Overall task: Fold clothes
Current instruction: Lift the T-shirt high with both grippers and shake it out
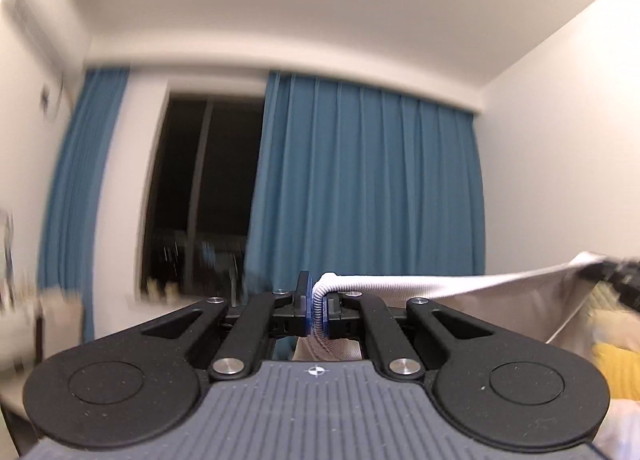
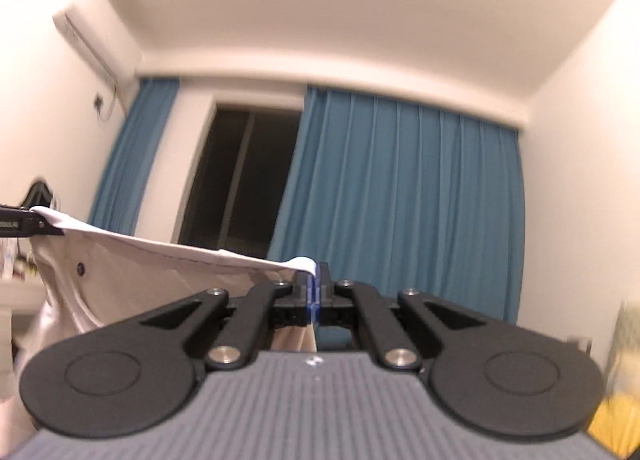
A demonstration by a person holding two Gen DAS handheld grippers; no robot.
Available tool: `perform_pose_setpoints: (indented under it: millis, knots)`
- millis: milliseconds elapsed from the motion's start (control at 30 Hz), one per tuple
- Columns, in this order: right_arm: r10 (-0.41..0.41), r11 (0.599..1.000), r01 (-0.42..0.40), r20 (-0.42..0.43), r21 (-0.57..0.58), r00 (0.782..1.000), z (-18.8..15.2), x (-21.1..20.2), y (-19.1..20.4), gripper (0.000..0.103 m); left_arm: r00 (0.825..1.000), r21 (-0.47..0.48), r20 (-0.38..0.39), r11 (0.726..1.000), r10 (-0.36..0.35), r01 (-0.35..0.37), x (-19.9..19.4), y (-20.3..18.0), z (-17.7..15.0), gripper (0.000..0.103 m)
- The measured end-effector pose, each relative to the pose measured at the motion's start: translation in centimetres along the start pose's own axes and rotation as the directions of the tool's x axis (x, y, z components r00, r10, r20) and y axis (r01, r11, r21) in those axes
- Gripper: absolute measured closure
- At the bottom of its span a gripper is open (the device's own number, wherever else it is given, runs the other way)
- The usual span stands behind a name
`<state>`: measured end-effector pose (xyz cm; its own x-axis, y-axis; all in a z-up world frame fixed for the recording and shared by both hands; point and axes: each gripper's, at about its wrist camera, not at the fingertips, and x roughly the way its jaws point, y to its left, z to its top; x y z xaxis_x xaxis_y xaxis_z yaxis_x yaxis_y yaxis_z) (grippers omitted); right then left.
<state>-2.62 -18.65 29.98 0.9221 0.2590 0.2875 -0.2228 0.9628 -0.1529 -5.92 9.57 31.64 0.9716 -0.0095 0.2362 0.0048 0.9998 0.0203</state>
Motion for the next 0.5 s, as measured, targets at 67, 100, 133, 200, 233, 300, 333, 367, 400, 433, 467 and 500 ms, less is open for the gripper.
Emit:
perform_pose_setpoints:
  millis: [67, 100, 133, 200, 233, 300, 333, 367, 400, 433, 467, 500]
  knots:
    - [0.013, 1.0, -0.012, 0.046, -0.016, 0.999, 4.1, -0.3, -0.2, 0.101, 0.999, 0.021, 0.05, 1.0, 0.001, -0.002, -0.5, 0.2, 3.2, 0.097]
    - [0.021, 1.0, -0.02, 0.066, -0.02, 0.998, 6.0, -0.3, -0.4, 0.101, 0.997, 0.031, 0.075, 1.0, 0.002, -0.004, -0.8, 0.4, 4.8, 0.097]
    - [0.03, 0.999, -0.028, 0.085, -0.025, 0.996, 7.9, -0.4, -0.5, 0.101, 0.995, 0.041, 0.099, 0.999, 0.002, -0.006, -1.1, 0.5, 6.4, 0.097]
    - [0.046, 0.998, -0.042, 0.122, -0.037, 0.991, 10.9, -0.6, -0.7, 0.101, 0.99, 0.058, 0.144, 0.998, 0.002, -0.011, -1.6, 0.7, 9.1, 0.097]
    - [0.054, 0.998, -0.048, 0.14, -0.044, 0.989, 12.3, -0.7, -0.8, 0.101, 0.987, 0.062, 0.16, 0.998, 0.003, -0.013, -1.8, 0.7, 10.1, 0.097]
    - [0.068, 0.997, -0.06, 0.167, -0.052, 0.984, 14.8, -0.8, -1.1, 0.101, 0.983, 0.067, 0.183, 0.998, 0.003, -0.016, -1.8, 0.7, 12.0, 0.097]
    - [0.074, 0.996, -0.065, 0.181, -0.055, 0.981, 15.9, -0.8, -1.2, 0.101, 0.981, 0.069, 0.194, 0.997, 0.003, -0.017, -1.7, 0.7, 12.8, 0.097]
    - [0.077, 0.996, -0.067, 0.19, -0.059, 0.979, 17.1, -0.7, -1.4, 0.101, 0.98, 0.069, 0.201, 0.997, 0.003, -0.017, -1.6, 0.8, 13.6, 0.097]
    - [0.081, 0.996, -0.069, 0.199, -0.063, 0.977, 18.2, -0.7, -1.6, 0.101, 0.978, 0.069, 0.208, 0.997, 0.002, -0.017, -1.4, 0.8, 14.4, 0.097]
    - [0.084, 0.995, -0.071, 0.209, -0.067, 0.974, 19.3, -0.6, -1.8, 0.101, 0.977, 0.071, 0.213, 0.997, -0.001, -0.015, -1.2, 0.9, 15.1, 0.097]
    - [0.079, 0.995, -0.064, 0.216, -0.077, 0.973, 20.1, -0.2, -1.9, 0.101, 0.976, 0.075, 0.219, 0.997, -0.003, -0.014, -1.3, 0.9, 15.9, 0.097]
    - [0.075, 0.995, -0.057, 0.224, -0.088, 0.972, 20.8, 0.2, -1.9, 0.101, 0.975, 0.082, 0.224, 0.997, -0.003, -0.015, -1.0, 0.8, 16.2, 0.097]
